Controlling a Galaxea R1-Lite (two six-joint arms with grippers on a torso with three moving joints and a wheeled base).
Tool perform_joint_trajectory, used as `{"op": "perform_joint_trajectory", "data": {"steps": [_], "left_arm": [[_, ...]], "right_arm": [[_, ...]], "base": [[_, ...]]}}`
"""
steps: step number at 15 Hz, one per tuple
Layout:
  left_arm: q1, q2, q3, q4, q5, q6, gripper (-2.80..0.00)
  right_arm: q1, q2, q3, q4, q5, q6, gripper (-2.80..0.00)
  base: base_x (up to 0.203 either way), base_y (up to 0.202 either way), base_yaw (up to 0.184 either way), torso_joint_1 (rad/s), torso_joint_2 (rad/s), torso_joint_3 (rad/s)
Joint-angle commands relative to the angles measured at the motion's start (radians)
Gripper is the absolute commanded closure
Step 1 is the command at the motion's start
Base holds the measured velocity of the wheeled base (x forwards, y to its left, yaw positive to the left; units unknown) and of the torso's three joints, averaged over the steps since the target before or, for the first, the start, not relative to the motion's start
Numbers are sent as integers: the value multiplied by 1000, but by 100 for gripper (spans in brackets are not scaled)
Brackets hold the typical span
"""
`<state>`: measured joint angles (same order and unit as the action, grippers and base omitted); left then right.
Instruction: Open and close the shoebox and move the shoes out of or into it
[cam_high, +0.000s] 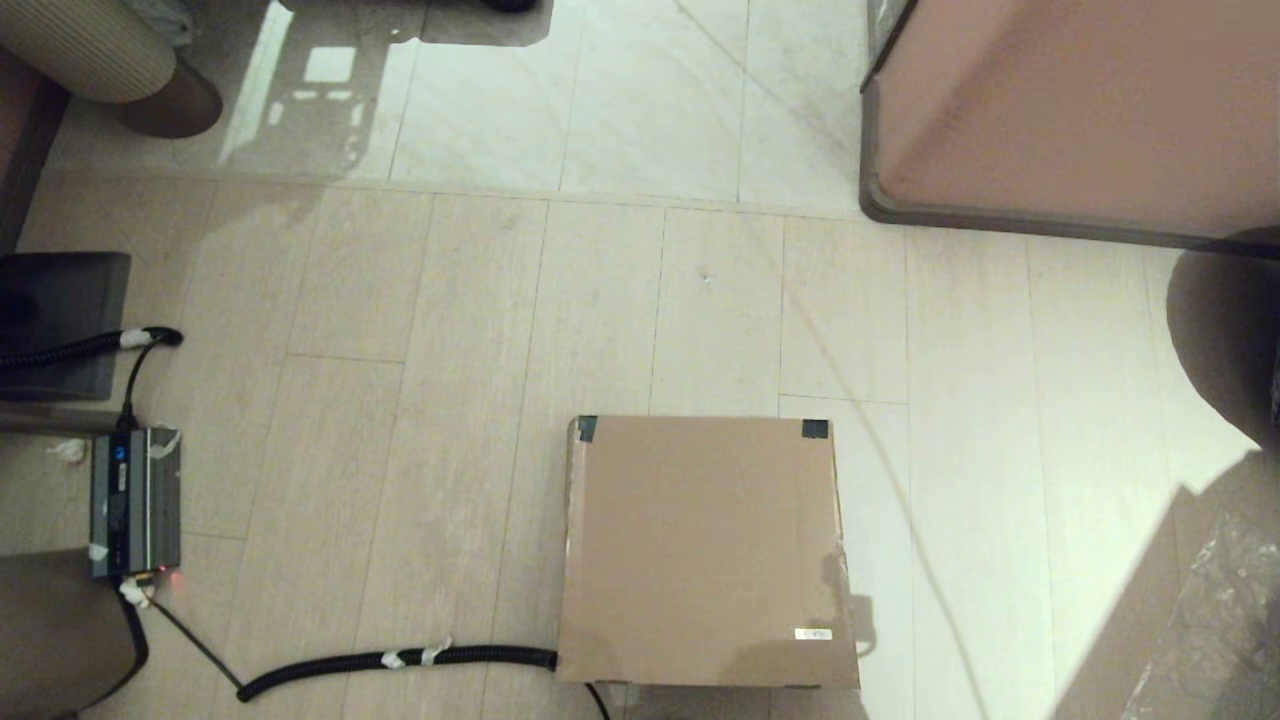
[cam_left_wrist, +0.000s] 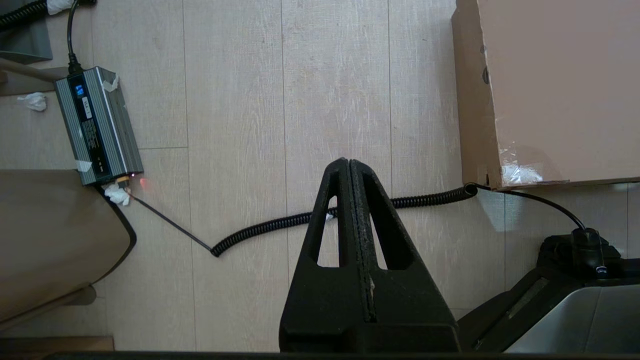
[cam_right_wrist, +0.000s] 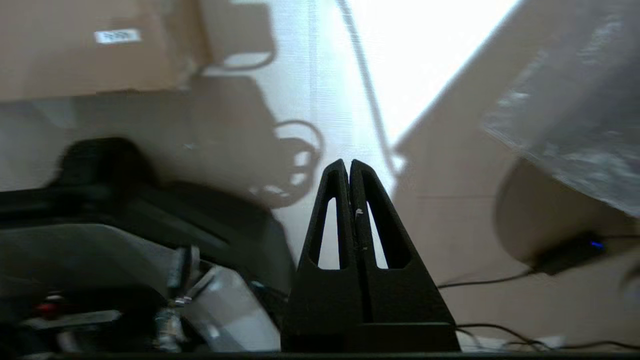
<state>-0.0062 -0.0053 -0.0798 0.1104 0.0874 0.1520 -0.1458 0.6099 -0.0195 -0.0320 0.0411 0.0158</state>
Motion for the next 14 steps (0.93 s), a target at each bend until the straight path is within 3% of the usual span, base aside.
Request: {"op": "perform_joint_trajectory", "data": {"steps": [1, 3, 4, 6, 8, 14], "left_arm": [[0, 2, 0, 0, 1, 0, 0], [0, 2, 0, 0, 2, 1, 0], [0, 4, 0, 1, 1, 1, 0], [0, 4, 0, 0, 1, 0, 0], [0, 3, 0, 0, 2, 0, 0], [0, 3, 0, 0, 1, 0, 0]], "right_arm": [[19, -262, 0, 53, -27, -18, 0], [31, -334, 14, 40, -31, -43, 0], [36, -329, 18, 34, -37, -1, 0], [104, -342, 21, 30, -52, 27, 0], [171, -389, 21, 32, -51, 0, 0], [148, -609, 20, 32, -42, -11, 0]], "base": [[0, 0, 0, 0, 0, 0], [0, 0, 0, 0, 0, 0], [0, 0, 0, 0, 0, 0], [0, 0, 0, 0, 0, 0], [0, 0, 0, 0, 0, 0], [0, 0, 0, 0, 0, 0]]}}
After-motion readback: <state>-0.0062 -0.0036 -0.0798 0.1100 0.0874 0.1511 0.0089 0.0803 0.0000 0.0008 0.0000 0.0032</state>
